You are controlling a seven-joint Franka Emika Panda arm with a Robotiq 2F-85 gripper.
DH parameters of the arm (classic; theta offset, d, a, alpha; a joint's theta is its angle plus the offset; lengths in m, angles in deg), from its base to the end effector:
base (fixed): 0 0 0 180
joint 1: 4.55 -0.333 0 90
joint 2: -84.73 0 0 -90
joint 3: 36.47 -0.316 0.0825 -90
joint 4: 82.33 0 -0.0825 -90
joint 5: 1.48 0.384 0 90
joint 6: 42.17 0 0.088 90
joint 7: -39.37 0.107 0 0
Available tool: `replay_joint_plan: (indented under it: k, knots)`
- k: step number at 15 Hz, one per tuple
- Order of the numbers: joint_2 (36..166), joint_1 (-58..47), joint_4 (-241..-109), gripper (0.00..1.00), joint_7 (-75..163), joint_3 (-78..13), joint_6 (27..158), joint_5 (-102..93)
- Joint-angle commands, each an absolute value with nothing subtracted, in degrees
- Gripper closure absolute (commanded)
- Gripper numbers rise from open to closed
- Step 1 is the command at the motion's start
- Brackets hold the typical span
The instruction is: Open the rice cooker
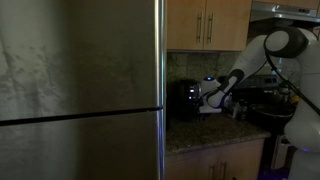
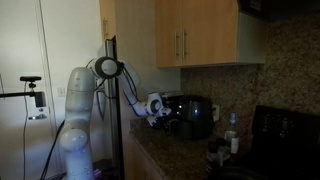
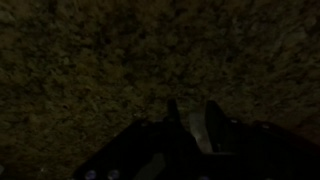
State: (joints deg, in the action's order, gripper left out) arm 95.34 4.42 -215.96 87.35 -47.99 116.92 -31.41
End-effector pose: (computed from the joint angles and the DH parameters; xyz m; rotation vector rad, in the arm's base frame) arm 0.5371 0.0459 0.2835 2.9784 -0.5056 0.4999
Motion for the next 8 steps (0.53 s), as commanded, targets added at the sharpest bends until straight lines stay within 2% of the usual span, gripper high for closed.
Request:
replay_joint_plan:
  k: [1, 2, 3, 4, 7, 8]
  knots:
    - [90.01, -0.46, -219.81, 0.66, 78.8, -43.59, 115.42, -20.79]
    - [87.24, -1.21, -221.29, 0.47, 74.97, -43.27, 113.0, -16.78]
    - [84.67, 3.09, -222.33, 0.42, 68.72, -48.53, 107.03, -11.85]
    - [81.57, -1.88, -223.39, 0.33, 65.26, -43.65, 101.8, -8.51]
    - [71.61, -2.12, -225.47, 0.08, 57.48, -41.27, 87.26, -8.62]
    - [67.96, -1.79, -226.7, 0.01, 57.24, -40.66, 86.88, -9.82]
